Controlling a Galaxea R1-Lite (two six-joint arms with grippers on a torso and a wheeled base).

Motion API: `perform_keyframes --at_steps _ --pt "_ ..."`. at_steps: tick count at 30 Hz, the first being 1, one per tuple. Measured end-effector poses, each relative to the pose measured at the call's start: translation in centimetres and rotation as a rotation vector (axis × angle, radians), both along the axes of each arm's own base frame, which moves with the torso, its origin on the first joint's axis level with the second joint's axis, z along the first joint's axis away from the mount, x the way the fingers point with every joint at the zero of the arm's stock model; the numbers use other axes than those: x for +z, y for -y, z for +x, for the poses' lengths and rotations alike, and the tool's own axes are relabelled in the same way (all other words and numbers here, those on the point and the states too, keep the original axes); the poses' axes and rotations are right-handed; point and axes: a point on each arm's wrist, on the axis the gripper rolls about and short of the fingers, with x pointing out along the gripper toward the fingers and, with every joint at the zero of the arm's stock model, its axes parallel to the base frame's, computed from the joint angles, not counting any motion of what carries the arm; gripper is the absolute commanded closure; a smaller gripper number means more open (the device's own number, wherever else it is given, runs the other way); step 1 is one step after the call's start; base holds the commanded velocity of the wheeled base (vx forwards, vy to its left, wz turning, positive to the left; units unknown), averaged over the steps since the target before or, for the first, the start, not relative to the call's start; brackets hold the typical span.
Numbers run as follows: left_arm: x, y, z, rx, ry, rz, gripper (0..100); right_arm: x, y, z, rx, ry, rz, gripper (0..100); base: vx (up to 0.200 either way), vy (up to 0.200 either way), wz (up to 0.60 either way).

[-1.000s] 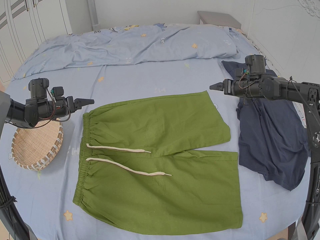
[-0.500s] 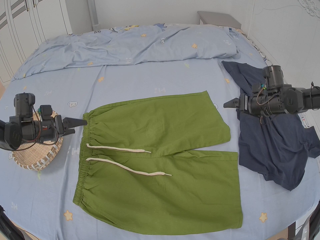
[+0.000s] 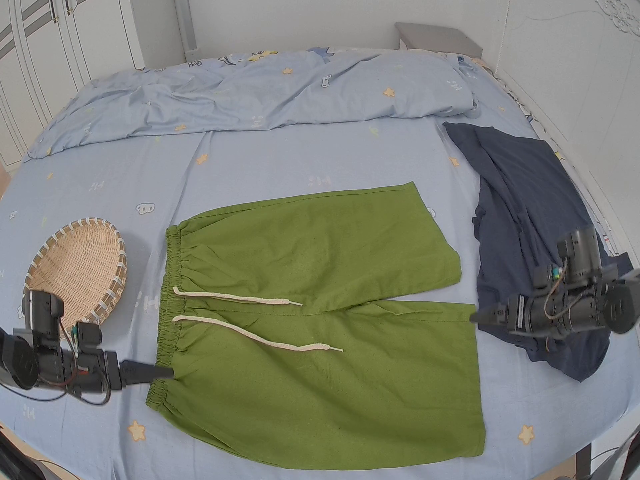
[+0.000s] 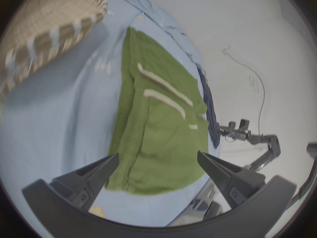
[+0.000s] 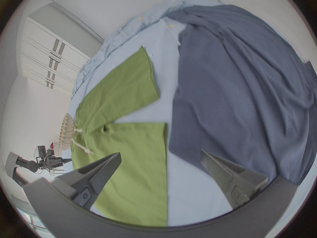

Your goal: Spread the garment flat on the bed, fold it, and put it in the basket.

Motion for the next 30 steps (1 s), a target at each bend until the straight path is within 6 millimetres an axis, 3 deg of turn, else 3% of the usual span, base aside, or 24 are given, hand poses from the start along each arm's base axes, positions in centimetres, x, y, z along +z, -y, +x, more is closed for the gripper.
perform_keyframes --at_steps 5,13,20,30 --pt "-2.8 0.2 -3.1 -0.102 -0.009 0.048 0 -1.4 0.2 -3.3 -0.007 -0.046 0.021 0 0.0 0.0 0.0" --pt "-4.5 -0.6 -5.0 -0.054 -0.09 -0.001 0 -1.4 0.2 -5.1 -0.007 -0.033 0.043 0 0.0 0.0 0.0" --pt "-5.0 -0.8 -4.7 -0.048 -0.113 -0.016 0 -1.3 0.1 -5.5 -0.002 -0.027 0.045 0 0.0 0.0 0.0" --pt "-5.6 -0.8 -1.8 -0.096 -0.113 -0.021 0 -1.2 0.1 -5.4 -0.002 0.001 0.051 0 0.0 0.0 0.0"
